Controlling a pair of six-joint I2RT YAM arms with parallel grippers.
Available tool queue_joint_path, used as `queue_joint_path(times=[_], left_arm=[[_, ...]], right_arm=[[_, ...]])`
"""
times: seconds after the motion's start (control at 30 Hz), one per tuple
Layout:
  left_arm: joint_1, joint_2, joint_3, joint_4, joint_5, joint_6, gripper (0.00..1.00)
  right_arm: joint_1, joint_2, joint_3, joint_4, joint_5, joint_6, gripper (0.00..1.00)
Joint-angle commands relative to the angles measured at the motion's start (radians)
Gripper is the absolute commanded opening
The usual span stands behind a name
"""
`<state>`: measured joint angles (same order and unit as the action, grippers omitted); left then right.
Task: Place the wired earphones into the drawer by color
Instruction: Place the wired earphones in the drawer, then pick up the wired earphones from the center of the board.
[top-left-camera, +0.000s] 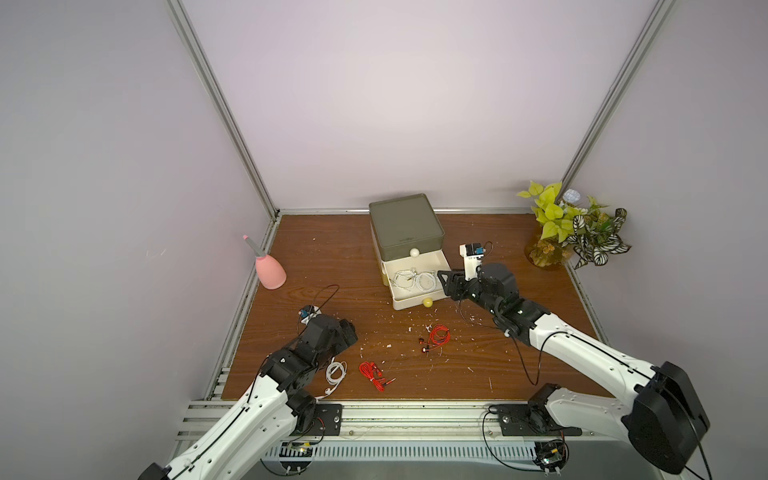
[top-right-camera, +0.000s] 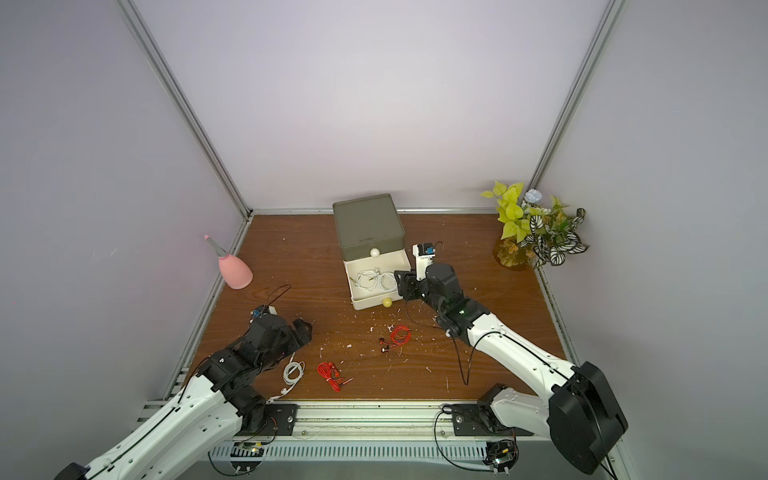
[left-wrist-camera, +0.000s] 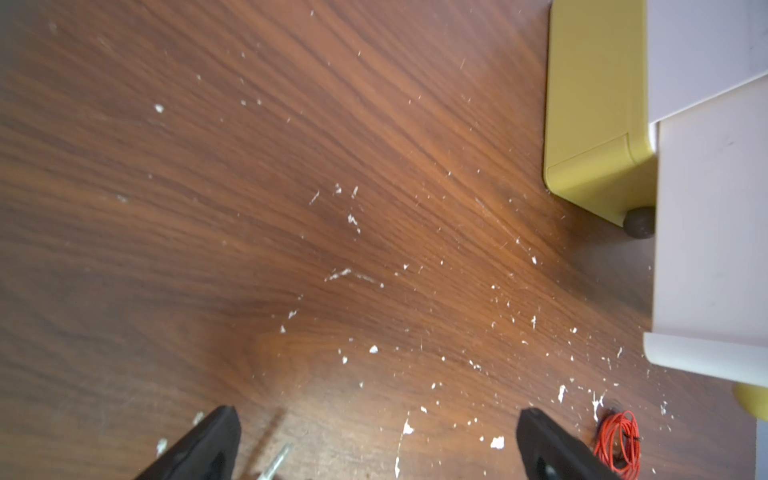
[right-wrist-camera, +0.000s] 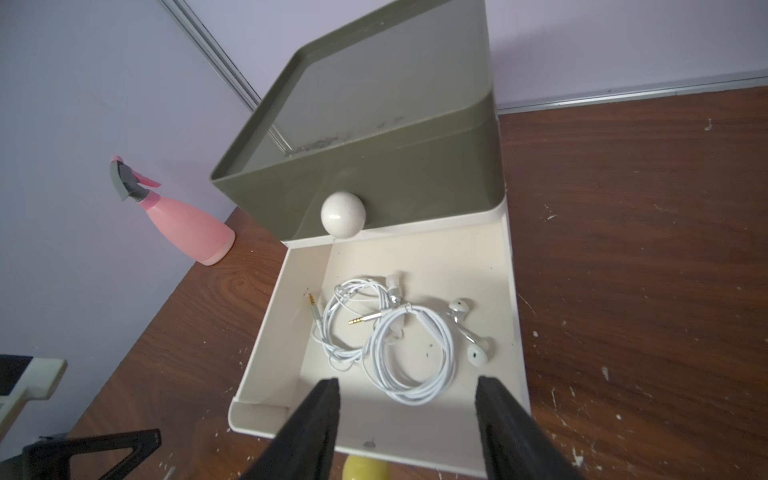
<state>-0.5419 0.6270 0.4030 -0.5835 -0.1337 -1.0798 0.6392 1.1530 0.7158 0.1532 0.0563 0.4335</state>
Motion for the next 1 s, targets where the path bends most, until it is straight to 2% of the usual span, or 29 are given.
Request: queue_joint_path(times=[0.0, 0.3, 0.5, 0.7, 0.97], left_arm=[[0.007, 0.039, 0.055, -0.117, 0.029, 0.009, 1.0], [0.006, 0.147, 0.096, -0.268, 0.033, 0.068, 1.0], [-0.042, 0.196, 0.109, -0.291, 0.0, 0.052, 0.96], [-0.049, 0.266, 0.116, -0.29, 0.023, 0.075, 0.94], [-0.052, 0.279, 0.112, -0.289, 0.045, 0.082, 0.8]], right_arm=[[-0.005, -0.06, -0.031, -0.008, 0.036, -0.046, 0.6], [-0.019, -0.139, -0.109, 0.0, 0.062, -0.108, 0.62], [-0.02, -0.206, -0.19, 0.074, 0.095, -0.148, 0.62], [-0.02, -0.266, -0.254, 0.141, 0.115, -0.147, 0.63], [-0.02, -0.274, -0.271, 0.15, 0.117, -0.148, 0.63]])
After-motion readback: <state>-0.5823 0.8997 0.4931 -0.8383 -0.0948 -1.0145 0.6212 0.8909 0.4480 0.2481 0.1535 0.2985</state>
